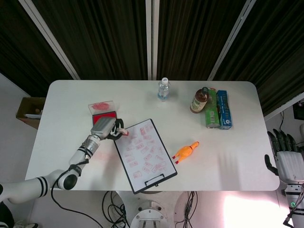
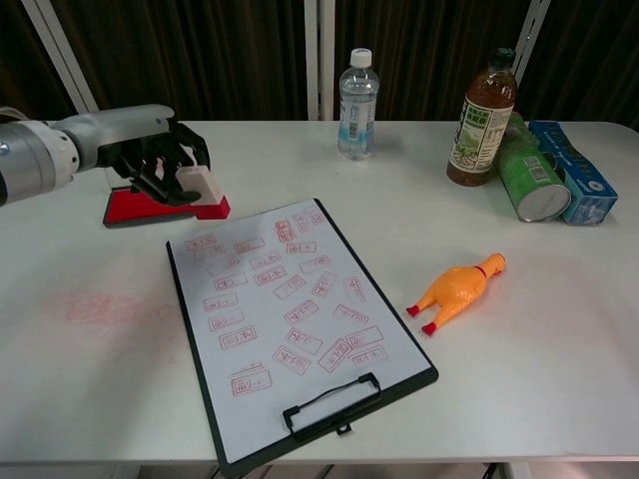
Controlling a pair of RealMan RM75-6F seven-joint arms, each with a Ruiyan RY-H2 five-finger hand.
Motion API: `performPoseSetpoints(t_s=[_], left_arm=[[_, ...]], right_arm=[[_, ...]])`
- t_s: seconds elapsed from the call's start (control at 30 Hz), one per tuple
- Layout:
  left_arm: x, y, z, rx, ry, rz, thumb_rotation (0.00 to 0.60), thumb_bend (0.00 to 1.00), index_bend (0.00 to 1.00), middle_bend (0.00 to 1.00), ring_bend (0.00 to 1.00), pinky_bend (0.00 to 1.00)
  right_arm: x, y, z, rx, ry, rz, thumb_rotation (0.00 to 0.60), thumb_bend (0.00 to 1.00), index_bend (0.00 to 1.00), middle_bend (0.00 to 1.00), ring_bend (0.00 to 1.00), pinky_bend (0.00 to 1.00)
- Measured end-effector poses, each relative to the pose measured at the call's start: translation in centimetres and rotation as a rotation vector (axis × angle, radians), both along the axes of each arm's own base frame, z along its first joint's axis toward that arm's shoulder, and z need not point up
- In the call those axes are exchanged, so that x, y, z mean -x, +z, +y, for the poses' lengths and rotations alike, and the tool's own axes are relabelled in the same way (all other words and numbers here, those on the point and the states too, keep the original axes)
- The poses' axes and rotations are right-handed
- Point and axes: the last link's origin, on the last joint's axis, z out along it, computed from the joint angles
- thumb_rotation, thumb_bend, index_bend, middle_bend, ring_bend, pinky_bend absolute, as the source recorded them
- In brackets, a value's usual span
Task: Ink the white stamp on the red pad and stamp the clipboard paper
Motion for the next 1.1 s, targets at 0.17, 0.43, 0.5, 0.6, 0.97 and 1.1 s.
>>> performPoseSetpoints(t_s=[0.17, 0.43, 0.5, 0.6, 0.97, 1.1], left_arm=[[-1.6, -1.8, -0.8, 0.014, -0.036, 0.014, 0.600, 0.42, 0.66, 0.68, 0.60, 0.73], [-2.1, -4.0, 0.3, -0.042, -0.005, 0.088, 0.600, 0.42, 0.66, 0.68, 0.60, 0.73], [-2.2, -4.5, 0.6, -0.043, 0.018, 0.085, 0.600, 0.42, 0.66, 0.68, 0.60, 0.73], [-2.2, -5.1, 1.3, -0.047, 0.050, 0.088, 0.600, 0.42, 0.66, 0.68, 0.60, 0.73], [-1.5, -5.9, 2.9, -0.066, 0.118, 0.107, 0.600, 0.42, 0.66, 0.68, 0.60, 0.73], [-1.2, -5.9, 2.8, -0.060, 0.123, 0.106, 0.600, 0.42, 0.66, 0.68, 0.60, 0.73]], right_arm=[[0.1, -0.1, 0.1, -0.002, -0.003, -0.003, 0.600, 0.41, 0.00, 0.00, 0.00, 0.00], [0.6, 0.6, 0.3, 0.019, -0.021, -0.005, 0.600, 0.41, 0.00, 0.00, 0.00, 0.00], [0.6, 0.6, 0.3, 0.018, -0.022, -0.006, 0.600, 0.42, 0.00, 0.00, 0.00, 0.00], [0.6, 0.6, 0.2, 0.013, -0.018, -0.007, 0.600, 0.42, 0.00, 0.00, 0.00, 0.00], [1.0, 0.8, 0.0, 0.016, -0.028, -0.007, 0.600, 0.42, 0.00, 0.00, 0.00, 0.00], [1.0, 0.6, -0.1, 0.009, -0.030, -0.010, 0.600, 0.42, 0.00, 0.00, 0.00, 0.00]])
